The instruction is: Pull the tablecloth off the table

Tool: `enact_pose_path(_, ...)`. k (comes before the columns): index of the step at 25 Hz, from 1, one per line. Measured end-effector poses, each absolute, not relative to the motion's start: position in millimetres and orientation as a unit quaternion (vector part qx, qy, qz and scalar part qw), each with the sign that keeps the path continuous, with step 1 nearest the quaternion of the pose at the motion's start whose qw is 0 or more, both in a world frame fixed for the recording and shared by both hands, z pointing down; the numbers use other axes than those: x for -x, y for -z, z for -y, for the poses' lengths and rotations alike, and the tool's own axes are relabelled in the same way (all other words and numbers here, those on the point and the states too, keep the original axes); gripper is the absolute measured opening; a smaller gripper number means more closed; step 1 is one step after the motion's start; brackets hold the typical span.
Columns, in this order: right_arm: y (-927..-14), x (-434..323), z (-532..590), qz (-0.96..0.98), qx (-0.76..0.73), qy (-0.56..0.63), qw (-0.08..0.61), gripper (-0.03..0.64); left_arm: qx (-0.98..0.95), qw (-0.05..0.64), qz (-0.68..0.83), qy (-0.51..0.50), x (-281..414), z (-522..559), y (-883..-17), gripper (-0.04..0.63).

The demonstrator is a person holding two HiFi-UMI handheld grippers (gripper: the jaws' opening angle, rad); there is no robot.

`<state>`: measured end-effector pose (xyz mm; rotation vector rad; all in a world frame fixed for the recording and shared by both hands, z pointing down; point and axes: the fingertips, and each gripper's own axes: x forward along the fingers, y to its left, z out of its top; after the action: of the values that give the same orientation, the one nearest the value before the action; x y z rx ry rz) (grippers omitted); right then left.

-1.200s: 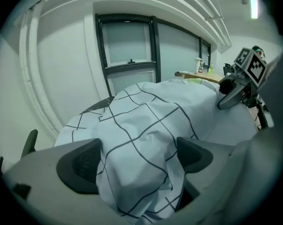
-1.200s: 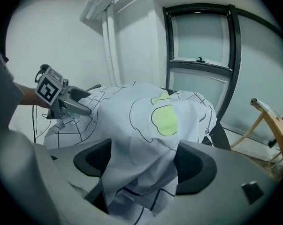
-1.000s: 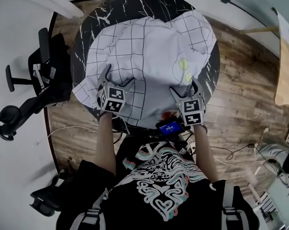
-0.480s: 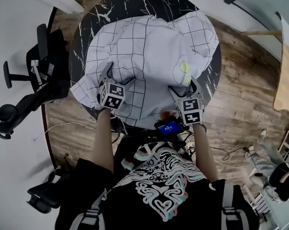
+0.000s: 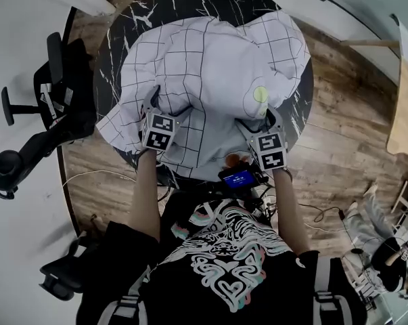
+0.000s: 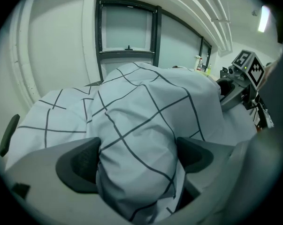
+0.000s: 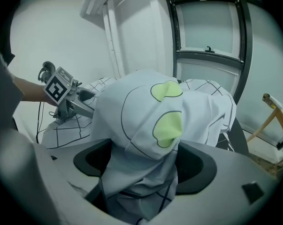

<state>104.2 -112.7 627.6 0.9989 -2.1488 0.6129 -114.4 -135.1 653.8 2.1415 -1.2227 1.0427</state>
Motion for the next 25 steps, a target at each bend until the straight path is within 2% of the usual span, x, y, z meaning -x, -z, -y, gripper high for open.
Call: enact_pose_path(25, -646.7, -95.7, 118.7, 0.821, -0.386, -0.261, 0.330, 0.385, -0.774, 0.254, 0.466, -0.345, 108.4, 140.9, -659.9, 0.500)
